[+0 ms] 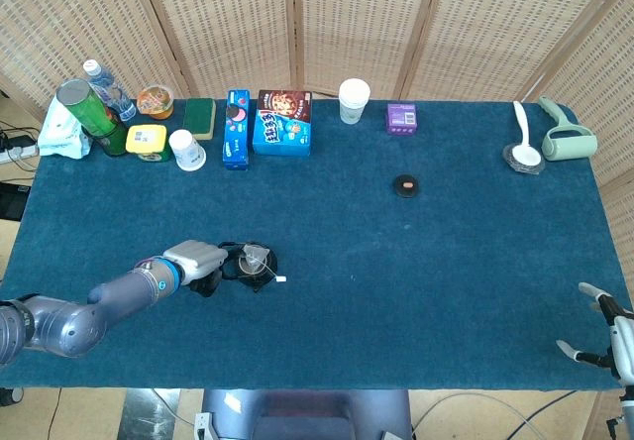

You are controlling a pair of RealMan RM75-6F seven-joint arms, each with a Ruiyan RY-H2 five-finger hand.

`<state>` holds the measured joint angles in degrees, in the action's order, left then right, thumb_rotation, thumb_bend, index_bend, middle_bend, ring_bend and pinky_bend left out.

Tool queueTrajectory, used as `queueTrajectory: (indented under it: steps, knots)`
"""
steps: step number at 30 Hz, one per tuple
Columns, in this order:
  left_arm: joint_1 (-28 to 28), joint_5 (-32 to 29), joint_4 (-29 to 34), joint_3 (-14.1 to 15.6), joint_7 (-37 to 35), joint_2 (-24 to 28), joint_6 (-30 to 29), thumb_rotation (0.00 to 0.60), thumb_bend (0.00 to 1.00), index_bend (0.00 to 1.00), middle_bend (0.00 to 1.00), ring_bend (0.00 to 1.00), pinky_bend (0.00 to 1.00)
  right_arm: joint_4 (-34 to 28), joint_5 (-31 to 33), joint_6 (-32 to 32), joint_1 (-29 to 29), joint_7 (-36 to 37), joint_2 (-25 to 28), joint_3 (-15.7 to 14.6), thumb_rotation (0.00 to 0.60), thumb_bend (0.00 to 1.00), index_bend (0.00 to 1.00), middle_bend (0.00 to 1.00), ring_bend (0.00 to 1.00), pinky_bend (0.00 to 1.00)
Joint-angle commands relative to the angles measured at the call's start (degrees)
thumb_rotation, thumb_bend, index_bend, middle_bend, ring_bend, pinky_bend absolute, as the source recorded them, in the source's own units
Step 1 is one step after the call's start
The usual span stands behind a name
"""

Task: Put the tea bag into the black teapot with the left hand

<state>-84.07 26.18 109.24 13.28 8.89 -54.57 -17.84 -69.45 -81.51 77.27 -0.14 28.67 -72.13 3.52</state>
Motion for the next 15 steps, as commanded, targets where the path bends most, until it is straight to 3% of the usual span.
queueTrajectory:
  steps: [1, 15]
  knots:
    - [-0.8, -0.2, -0.7, 0.6, -1.0, -1.0, -0.2, 0.6, 1.0, 0.0, 1.0, 1.0, 1.0, 0.3, 0.0, -0.1, 0.0, 0.3, -0.1, -0.1, 0.6, 0.09, 0.17, 0.22, 0.32, 0.25]
    - [-4.8, -0.1, -3.7, 2.9, -4.8, -5.5, 0.3, 0.6, 1.0, 0.0, 1.0, 1.0, 1.0, 1.6, 0.9, -0.5, -0.4, 1.5, -0.2, -0.1, 0.6, 0.09, 0.17, 0.22, 0.32, 0.25]
